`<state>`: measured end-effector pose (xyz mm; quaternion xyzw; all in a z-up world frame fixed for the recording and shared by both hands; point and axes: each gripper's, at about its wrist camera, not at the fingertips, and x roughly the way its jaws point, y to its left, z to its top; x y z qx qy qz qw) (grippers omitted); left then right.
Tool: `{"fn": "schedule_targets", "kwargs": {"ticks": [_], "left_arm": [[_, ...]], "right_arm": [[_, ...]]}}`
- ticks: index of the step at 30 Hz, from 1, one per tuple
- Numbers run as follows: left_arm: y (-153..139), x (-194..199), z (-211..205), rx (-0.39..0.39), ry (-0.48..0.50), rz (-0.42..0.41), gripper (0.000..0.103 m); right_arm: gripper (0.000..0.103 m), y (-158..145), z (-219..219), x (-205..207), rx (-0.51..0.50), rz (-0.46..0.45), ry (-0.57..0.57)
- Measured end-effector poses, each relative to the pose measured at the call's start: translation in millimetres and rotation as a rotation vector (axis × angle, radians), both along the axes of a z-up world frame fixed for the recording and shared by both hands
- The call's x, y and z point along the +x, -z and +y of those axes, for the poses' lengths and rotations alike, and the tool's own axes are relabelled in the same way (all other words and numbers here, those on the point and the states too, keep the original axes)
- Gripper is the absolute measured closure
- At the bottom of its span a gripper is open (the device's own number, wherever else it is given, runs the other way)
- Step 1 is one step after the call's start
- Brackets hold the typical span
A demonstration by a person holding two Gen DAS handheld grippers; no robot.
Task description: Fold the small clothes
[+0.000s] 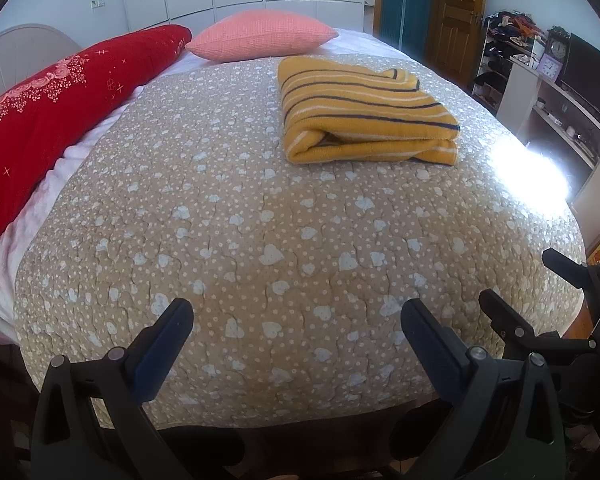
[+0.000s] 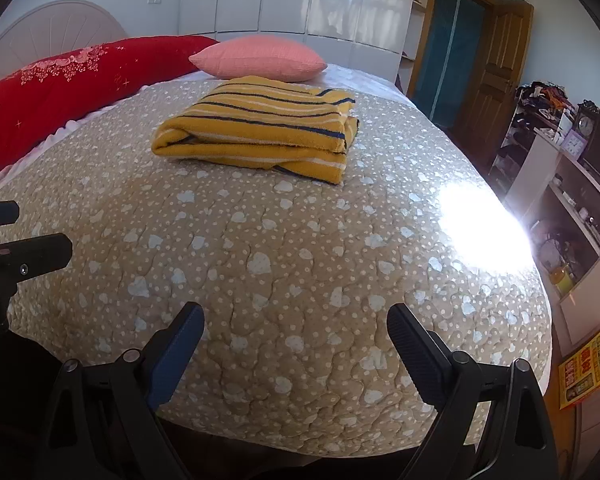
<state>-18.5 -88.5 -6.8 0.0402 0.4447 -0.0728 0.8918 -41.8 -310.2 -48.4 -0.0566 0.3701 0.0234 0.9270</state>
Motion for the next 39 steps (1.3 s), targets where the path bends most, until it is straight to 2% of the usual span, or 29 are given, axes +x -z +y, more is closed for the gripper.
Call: {"fn": "schedule_targets", "kwargs": {"ticks": [7,14,22,29,34,39], "left_arm": [[3.8,1.2,3.9,-0.005,-0.012,0.01,0.0],[8.2,3.8,9.2,-0.02,-0.018,0.018,0.0],[8.3,31.0,27.4,-0.028,-0.035,0.0,0.0],[5.5,56.1,31.4,-0.014,-0.021,-0.002,0.0],[-1.3,68.8,19.6,-0.008,0.019,-0.017,0.0],[-12.6,82.5,11.8,0.025,0.019,-0.055,0.0]], "right_arm": [[0.008,2.6,3.9,0.6,-0.009,0.002,-0.01],[0.008,-3.8,8.6,12.7,-0.062,-0.018,-0.032],[0.007,-5.9,18.9,37.6,-0.029,-0.017,-0.05],[0.007,-20.0,26.9,59.0,-0.012,-0.069,-0.046],[0.007,-26.0,16.4,69.0,0.029,-0.098,-0.005],[0.007,-22.8,-6.1,75.4,0.086,-0.082,0.054]]}}
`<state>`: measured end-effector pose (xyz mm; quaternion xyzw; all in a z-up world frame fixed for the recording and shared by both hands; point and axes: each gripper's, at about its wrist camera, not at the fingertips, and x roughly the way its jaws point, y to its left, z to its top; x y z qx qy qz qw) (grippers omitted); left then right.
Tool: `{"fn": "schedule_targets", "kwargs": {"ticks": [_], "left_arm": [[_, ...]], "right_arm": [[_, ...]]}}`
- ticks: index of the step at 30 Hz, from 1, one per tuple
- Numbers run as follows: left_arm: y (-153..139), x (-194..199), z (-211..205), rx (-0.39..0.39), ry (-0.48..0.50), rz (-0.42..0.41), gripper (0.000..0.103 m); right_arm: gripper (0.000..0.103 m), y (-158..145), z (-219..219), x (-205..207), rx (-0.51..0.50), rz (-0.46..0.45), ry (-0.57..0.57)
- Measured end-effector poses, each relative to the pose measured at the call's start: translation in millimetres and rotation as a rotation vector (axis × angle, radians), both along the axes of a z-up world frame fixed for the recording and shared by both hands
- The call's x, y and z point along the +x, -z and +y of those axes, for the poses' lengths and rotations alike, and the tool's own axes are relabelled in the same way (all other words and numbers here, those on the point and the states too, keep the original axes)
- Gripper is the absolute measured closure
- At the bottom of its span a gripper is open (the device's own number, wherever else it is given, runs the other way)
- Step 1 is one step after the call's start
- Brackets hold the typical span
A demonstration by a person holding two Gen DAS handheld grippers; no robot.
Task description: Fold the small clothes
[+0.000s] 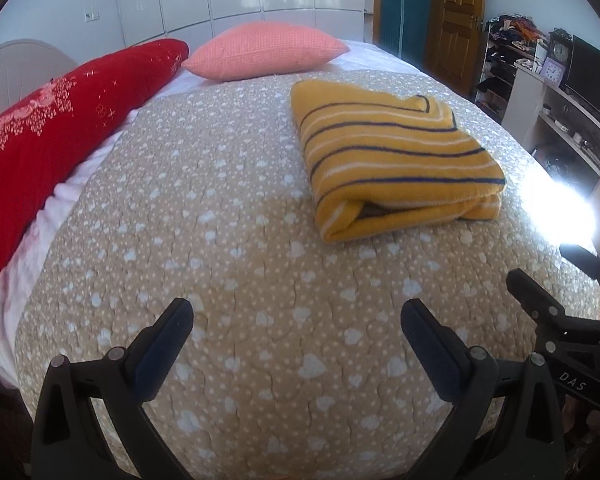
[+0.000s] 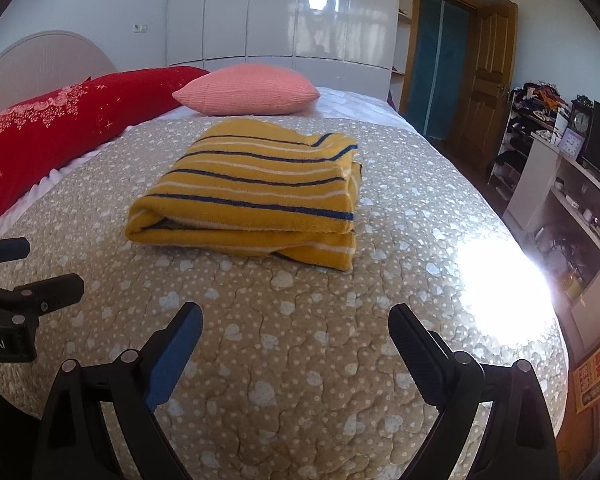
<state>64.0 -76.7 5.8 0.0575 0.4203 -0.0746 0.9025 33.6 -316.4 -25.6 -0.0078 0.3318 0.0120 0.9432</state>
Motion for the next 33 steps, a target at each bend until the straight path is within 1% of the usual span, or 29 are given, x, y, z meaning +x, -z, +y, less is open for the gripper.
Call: {"fn": "schedule_targets", "kwargs": {"ticks": [3,7,9,13,19,24,33], "left_arm": [[-2.6,-1.1,-5.1,0.022,-0.008,-0.02,0.0],[0.5,-8.7,-18.2,0.031,0.001,-0.016,0.0],[1.3,-12.1,-27.8,0.044,0.013,-0.023,0.0],[-4.6,-17.6,-43.2,0.072,0.041,-0.048,0.0],[-12.0,-31.6,-54.5,0.121,0.053,-0.112,0.0],[-8.9,-38.3,-65.6,0.147,0.071,-0.113,0.0],[-6.5,-43.3,-72.5,0.156,0.084,-0.115,0.0]], "right_arm": [[0.006,2.3,-18.7,-2.5,0.068,0.0,0.046],[0.004,3.4,-43.3,-9.4,0.196,-0.024,0.1],[0.004,0.9,-48.0,-12.2,0.225,-0.046,0.115],[0.003,-6.0,-48.6,-18.4,0.228,-0.087,0.121],[0.003,-5.9,-59.1,-24.2,0.253,-0.102,0.142],[0.002,-6.9,-66.5,-29.9,0.263,-0.116,0.157],[0.001,-4.1,-68.1,-35.3,0.256,-0.121,0.163]]}}
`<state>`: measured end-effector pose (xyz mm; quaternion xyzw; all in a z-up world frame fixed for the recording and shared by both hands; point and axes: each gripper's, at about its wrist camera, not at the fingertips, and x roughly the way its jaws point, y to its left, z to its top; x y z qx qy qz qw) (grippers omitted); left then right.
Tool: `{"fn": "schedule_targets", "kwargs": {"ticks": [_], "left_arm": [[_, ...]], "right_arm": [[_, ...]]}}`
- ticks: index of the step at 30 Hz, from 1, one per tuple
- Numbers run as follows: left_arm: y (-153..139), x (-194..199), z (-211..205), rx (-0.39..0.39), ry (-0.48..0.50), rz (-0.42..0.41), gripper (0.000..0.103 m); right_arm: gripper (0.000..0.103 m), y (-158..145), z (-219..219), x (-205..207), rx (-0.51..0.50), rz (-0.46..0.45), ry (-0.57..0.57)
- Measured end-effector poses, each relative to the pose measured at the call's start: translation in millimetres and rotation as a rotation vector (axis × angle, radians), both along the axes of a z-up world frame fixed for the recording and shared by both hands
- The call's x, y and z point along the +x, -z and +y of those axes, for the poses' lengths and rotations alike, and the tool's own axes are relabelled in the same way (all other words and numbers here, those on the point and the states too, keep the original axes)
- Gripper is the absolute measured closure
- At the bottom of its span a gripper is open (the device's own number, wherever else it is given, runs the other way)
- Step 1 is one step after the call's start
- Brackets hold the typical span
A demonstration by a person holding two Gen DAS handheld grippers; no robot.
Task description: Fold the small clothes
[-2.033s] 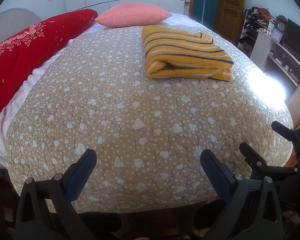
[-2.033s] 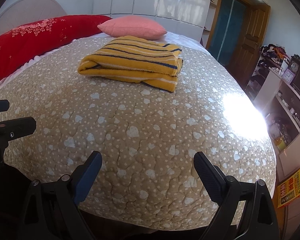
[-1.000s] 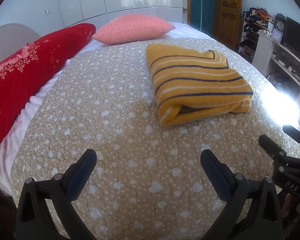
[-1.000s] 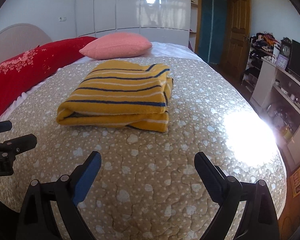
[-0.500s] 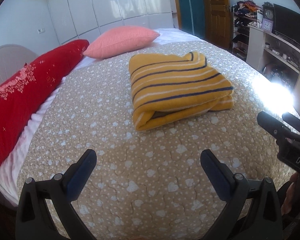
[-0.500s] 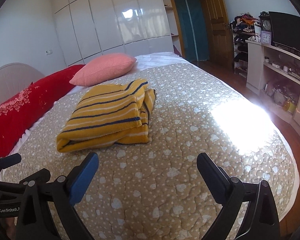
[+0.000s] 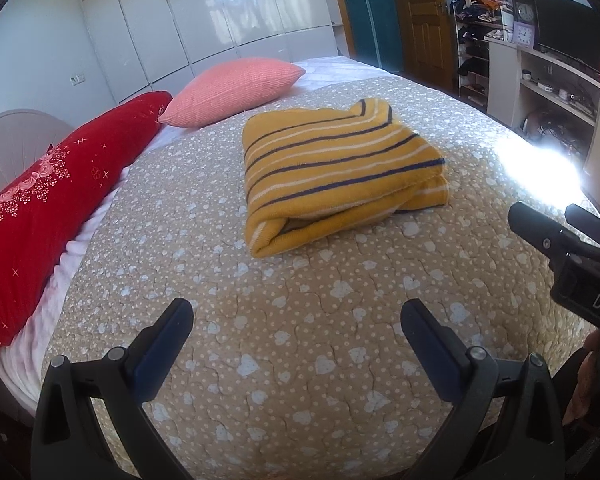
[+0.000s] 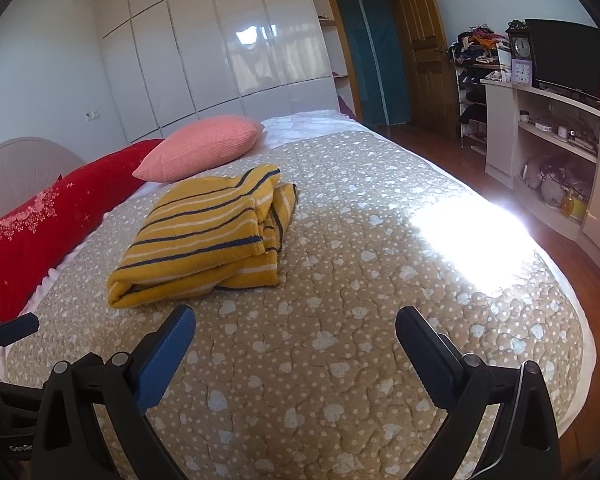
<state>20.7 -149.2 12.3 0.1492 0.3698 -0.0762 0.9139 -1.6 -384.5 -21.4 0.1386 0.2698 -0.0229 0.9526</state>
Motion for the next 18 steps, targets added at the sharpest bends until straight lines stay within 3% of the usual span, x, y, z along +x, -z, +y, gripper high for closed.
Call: {"fn": "schedule_targets", "kwargs": {"ticks": [18], "left_arm": [[17.3,12.3,9.2,-0.062,-0.006,0.099,0.0]], "right_arm": [[0.001,6.0,9.9,6.1,-0.007,0.022,-0.02]]}}
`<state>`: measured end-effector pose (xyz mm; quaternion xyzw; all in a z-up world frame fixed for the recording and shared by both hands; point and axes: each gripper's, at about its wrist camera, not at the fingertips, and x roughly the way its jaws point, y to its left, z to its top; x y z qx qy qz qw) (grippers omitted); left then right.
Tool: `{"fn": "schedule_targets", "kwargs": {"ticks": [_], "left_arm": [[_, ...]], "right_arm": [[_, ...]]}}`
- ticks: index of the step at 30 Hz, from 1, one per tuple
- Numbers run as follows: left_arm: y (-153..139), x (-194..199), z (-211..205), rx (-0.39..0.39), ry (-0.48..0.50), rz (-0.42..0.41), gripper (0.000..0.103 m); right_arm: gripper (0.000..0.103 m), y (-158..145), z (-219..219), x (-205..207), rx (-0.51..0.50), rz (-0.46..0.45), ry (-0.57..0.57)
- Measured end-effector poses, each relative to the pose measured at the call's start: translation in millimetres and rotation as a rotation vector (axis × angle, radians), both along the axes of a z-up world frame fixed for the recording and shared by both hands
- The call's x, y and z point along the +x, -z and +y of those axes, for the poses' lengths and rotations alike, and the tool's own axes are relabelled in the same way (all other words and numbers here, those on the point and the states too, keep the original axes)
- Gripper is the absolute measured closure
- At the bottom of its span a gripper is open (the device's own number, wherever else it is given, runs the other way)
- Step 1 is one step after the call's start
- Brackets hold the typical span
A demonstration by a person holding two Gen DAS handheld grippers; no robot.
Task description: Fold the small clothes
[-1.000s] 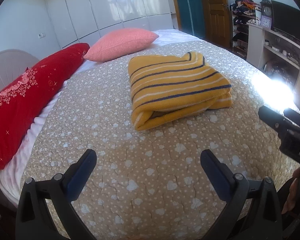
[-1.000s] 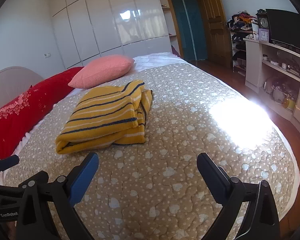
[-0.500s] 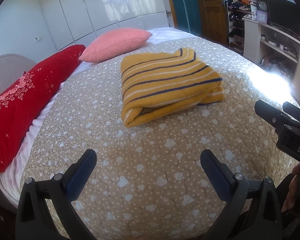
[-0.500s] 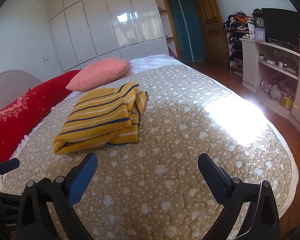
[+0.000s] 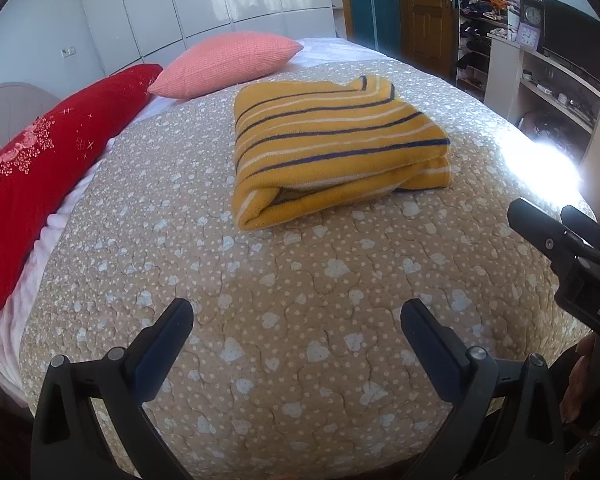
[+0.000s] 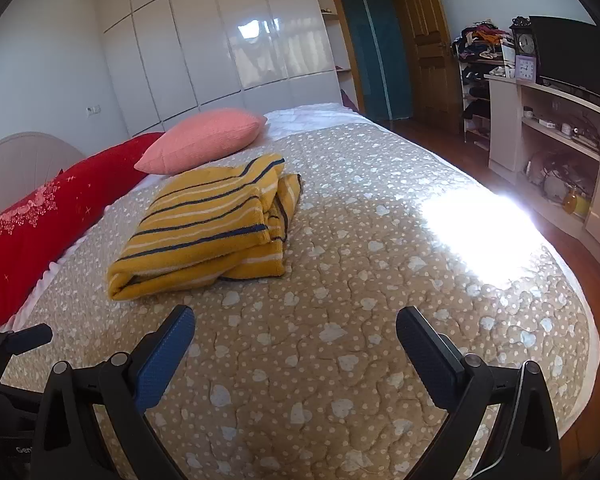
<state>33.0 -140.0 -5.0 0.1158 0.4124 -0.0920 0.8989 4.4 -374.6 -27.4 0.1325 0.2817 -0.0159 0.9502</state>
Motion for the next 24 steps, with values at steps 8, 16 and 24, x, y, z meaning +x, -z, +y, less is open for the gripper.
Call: {"fn": "schedule_targets", "kwargs": {"ticks": [8,16,24], "left_arm": [[8.6,8.3,7.3,-0.041,-0.002,0.043,0.0],[14.5,17.1,15.2,-0.076,-0.013,0.076,0.0],[9.2,18.6,20.6,-0.085,-0.021,0.024,0.0]], "right_arm": [[0.001,2.5,9.3,7.1,-0.013,0.014,-0.015],[0.001,3.9,20.7,16.3,-0.03,0.024,-0.04],[0.001,0.7,33.4,24.4,-0.037,0.028,-0.069]]}}
